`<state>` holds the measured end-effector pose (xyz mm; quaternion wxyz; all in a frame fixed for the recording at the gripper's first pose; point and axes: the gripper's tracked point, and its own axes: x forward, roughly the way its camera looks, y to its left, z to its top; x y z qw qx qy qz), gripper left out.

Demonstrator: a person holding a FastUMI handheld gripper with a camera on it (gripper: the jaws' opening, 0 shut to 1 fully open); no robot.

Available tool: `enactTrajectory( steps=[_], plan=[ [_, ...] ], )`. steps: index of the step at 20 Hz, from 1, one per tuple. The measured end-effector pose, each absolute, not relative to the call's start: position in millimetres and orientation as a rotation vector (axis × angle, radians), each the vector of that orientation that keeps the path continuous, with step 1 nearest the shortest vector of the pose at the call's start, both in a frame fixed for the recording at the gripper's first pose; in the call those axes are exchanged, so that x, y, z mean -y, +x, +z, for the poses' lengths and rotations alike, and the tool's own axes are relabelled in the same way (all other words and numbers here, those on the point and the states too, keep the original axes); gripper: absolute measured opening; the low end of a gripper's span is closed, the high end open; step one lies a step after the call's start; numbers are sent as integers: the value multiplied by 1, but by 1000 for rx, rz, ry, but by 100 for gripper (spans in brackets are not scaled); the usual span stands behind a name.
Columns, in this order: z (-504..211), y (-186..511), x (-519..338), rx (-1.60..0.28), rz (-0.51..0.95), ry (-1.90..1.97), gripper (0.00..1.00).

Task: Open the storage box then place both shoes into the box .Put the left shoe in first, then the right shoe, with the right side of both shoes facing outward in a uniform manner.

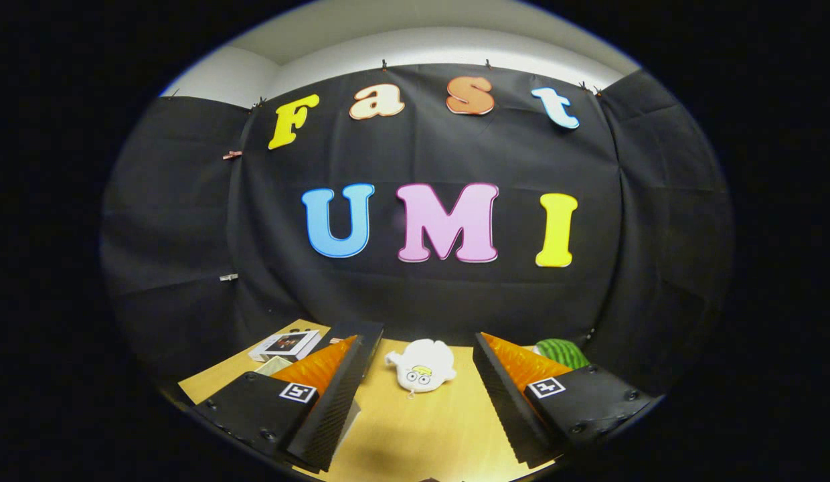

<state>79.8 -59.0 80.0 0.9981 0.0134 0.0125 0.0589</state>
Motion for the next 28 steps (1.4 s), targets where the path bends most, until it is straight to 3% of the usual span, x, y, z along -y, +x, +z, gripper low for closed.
enactTrajectory(
  steps=[12, 28],
  plan=[
    [37, 41, 186, 31, 13, -36, 98],
    [11, 49, 156, -8, 71, -2, 96]
  ],
)
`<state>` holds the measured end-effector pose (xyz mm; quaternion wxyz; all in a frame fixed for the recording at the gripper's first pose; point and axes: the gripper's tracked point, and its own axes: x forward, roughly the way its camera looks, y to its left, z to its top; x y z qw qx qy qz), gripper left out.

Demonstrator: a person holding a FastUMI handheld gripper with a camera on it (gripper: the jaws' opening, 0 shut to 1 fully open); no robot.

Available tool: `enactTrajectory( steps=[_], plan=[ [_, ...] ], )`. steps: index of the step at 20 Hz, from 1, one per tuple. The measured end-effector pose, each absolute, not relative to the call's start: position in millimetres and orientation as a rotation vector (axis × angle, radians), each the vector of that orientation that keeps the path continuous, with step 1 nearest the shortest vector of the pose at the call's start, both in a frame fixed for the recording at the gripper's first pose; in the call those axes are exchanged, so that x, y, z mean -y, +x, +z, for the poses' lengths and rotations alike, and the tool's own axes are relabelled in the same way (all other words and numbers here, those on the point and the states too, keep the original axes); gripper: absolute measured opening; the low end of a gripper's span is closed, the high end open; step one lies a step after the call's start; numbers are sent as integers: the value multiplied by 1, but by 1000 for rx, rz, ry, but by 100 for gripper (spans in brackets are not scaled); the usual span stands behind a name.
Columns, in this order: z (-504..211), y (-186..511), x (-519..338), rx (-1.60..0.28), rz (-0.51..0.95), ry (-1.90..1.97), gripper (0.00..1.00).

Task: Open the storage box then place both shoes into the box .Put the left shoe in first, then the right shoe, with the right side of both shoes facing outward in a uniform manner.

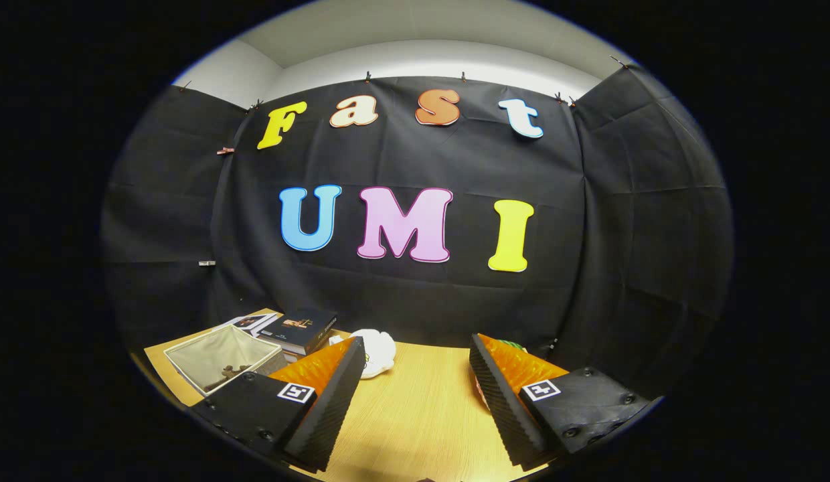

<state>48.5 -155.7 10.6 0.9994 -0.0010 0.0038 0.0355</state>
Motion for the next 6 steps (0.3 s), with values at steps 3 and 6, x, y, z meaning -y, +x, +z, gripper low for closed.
enactTrajectory(
  steps=[3, 6],
  plan=[
    [12, 49, 155, -5, 73, 8, 96],
    [9, 51, 156, -23, 74, 15, 96]
  ],
)
